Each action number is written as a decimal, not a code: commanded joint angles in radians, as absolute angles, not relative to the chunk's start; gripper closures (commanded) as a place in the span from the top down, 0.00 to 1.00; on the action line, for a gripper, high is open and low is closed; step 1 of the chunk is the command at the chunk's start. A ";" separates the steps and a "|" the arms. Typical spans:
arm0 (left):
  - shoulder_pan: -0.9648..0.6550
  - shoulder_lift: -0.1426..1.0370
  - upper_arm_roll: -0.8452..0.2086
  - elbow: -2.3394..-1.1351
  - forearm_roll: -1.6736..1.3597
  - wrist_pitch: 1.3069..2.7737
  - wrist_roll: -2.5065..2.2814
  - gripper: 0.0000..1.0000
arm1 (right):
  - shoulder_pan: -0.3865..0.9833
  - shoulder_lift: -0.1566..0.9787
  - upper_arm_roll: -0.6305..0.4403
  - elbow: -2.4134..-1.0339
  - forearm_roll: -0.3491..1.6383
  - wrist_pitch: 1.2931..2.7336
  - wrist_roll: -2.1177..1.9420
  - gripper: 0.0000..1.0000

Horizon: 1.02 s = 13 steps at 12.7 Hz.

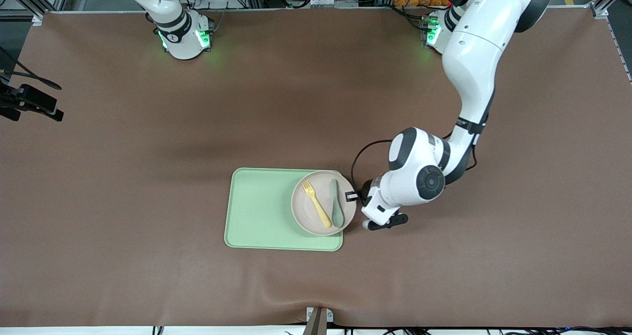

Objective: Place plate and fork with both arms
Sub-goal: 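Lift the plate with the left gripper and carry it over the green tray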

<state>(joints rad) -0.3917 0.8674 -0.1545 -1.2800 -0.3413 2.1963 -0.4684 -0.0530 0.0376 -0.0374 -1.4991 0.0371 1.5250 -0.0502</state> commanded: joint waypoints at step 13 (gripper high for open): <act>-0.466 1.011 -0.150 -1.157 -0.328 2.324 -0.399 0.00 | -0.077 0.034 -0.025 -1.496 0.054 1.514 -0.066 1.00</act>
<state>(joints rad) -0.4570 0.9809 -0.1551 -1.2005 -0.3413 2.3039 -0.4100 -0.0533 0.0376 -0.0374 -1.4991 0.0372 1.5231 -0.0503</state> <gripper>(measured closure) 0.956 0.000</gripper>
